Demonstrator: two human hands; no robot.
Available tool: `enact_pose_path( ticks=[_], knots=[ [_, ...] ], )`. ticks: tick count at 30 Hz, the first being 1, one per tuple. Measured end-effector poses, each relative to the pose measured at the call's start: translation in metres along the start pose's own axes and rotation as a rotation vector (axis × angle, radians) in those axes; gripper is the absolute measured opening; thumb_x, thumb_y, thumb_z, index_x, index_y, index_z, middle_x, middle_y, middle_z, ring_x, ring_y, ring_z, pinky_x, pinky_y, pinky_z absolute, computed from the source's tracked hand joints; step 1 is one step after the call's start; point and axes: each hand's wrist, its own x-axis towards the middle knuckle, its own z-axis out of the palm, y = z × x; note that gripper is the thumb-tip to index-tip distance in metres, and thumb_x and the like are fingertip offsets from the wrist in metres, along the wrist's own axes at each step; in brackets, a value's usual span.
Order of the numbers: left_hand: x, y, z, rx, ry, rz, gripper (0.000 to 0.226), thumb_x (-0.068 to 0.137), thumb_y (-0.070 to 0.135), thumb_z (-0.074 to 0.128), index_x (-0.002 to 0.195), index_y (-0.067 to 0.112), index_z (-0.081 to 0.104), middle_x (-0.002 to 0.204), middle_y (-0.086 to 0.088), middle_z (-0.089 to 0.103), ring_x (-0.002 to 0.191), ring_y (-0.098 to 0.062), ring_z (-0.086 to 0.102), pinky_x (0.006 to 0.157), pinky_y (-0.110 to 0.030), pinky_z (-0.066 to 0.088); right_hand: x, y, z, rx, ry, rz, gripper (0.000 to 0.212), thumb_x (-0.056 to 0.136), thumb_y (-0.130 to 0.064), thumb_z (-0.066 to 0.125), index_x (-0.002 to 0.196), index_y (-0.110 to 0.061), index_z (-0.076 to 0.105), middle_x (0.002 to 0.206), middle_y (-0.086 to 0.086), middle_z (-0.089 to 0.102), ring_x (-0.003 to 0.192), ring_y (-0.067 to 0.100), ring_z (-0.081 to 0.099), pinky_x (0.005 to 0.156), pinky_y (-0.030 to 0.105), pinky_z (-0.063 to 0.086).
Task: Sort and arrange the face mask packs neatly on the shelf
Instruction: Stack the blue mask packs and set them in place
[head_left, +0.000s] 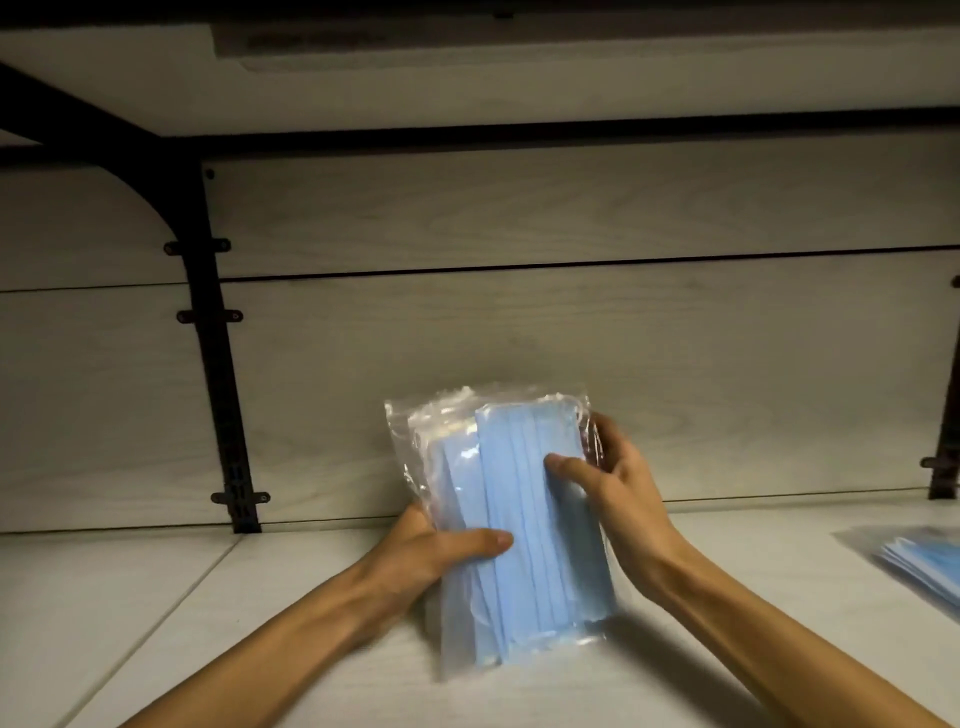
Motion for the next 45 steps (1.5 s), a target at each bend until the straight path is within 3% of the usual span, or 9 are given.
enact_pose_path(
  ticks=[7, 16, 19, 24, 27, 30, 38, 42, 45],
  knots=[
    [-0.008, -0.001, 0.005, 0.069, 0.022, 0.031, 0.065, 0.07, 0.017, 0.085, 0.13, 0.015, 0.062, 0.121, -0.002, 0.074, 0.114, -0.021, 0.07, 0.098, -0.041, 0.056, -0.013, -0.021, -0.013, -0.107, -0.024, -0.138, 0.087, 0.067, -0.014, 0.067, 0.145, -0.031, 0.033, 0.128, -0.009, 0.061, 0.112, 0.001, 0.063, 0.086, 0.015, 0.051],
    [-0.017, -0.006, 0.027, 0.118, 0.009, 0.077, 0.069, 0.073, 0.013, 0.09, 0.133, 0.022, 0.058, 0.123, 0.005, 0.073, 0.115, -0.01, 0.068, 0.09, -0.024, 0.057, -0.01, -0.045, -0.007, -0.256, -0.183, -0.094, 0.055, 0.08, 0.009, 0.065, 0.125, -0.017, 0.049, 0.109, 0.002, 0.065, 0.09, -0.003, 0.064, 0.076, 0.011, 0.05],
    [-0.013, -0.011, 0.025, 0.128, 0.15, 0.089, 0.079, 0.062, 0.011, 0.09, 0.134, 0.014, 0.056, 0.121, -0.003, 0.073, 0.113, -0.018, 0.069, 0.096, -0.037, 0.057, -0.008, -0.055, -0.007, -0.363, -0.135, -0.091, 0.086, 0.08, 0.002, 0.071, 0.151, -0.02, 0.027, 0.129, -0.004, 0.055, 0.107, -0.006, 0.057, 0.086, 0.006, 0.044],
    [-0.013, -0.023, 0.018, 0.145, 0.189, 0.049, 0.042, 0.077, 0.004, 0.086, 0.115, 0.009, 0.07, 0.101, -0.002, 0.079, 0.095, -0.015, 0.075, 0.073, -0.019, 0.056, -0.005, -0.097, -0.003, -0.976, -0.16, -0.607, 0.096, 0.07, -0.03, 0.069, 0.156, -0.018, 0.026, 0.157, 0.006, 0.035, 0.145, 0.02, 0.032, 0.119, 0.04, 0.029],
    [-0.014, -0.023, 0.022, 0.151, 0.177, 0.045, 0.028, 0.083, 0.005, 0.079, 0.109, 0.01, 0.072, 0.1, -0.004, 0.079, 0.095, -0.015, 0.075, 0.074, -0.02, 0.056, -0.002, -0.121, 0.01, -1.366, -0.413, -0.558, 0.078, 0.072, -0.04, 0.065, 0.145, -0.028, 0.043, 0.138, -0.001, 0.059, 0.125, 0.02, 0.054, 0.109, 0.044, 0.041],
    [-0.014, -0.021, 0.028, 0.148, 0.125, 0.043, 0.026, 0.089, 0.007, 0.074, 0.114, 0.013, 0.071, 0.107, -0.003, 0.078, 0.1, -0.014, 0.073, 0.077, -0.02, 0.057, 0.001, -0.13, 0.019, -1.475, -0.531, -0.384, 0.035, 0.076, -0.037, 0.068, 0.107, -0.022, 0.064, 0.095, 0.002, 0.071, 0.088, 0.027, 0.064, 0.073, 0.037, 0.054],
    [0.008, -0.011, 0.019, 0.267, 0.274, 0.154, 0.015, 0.087, 0.016, 0.079, 0.1, 0.01, 0.073, 0.095, -0.007, 0.078, 0.088, -0.02, 0.071, 0.076, -0.035, 0.058, 0.009, -0.112, -0.009, -1.231, -0.44, -0.372, 0.016, 0.088, -0.022, 0.067, 0.08, -0.014, 0.055, 0.07, 0.0, 0.055, 0.068, 0.022, 0.051, 0.057, 0.03, 0.033],
    [0.019, 0.005, 0.012, 0.214, 0.525, 0.261, 0.064, 0.068, 0.046, 0.082, 0.122, 0.018, 0.059, 0.116, -0.001, 0.071, 0.107, -0.018, 0.068, 0.094, -0.037, 0.055, 0.015, -0.092, -0.038, -0.818, -0.204, -0.256, 0.014, 0.09, -0.018, 0.067, 0.087, -0.004, 0.064, 0.073, -0.001, 0.062, 0.067, 0.014, 0.054, 0.061, 0.027, 0.041],
    [0.015, 0.002, 0.019, 0.061, 0.631, 0.21, 0.096, 0.058, 0.061, 0.085, 0.136, 0.027, 0.04, 0.134, 0.005, 0.054, 0.122, -0.012, 0.056, 0.097, -0.024, 0.044, 0.01, -0.065, -0.051, -0.422, 0.071, -0.087, 0.013, 0.091, -0.017, 0.067, 0.094, -0.004, 0.07, 0.078, -0.003, 0.066, 0.069, 0.009, 0.058, 0.06, 0.024, 0.046]
  ],
)
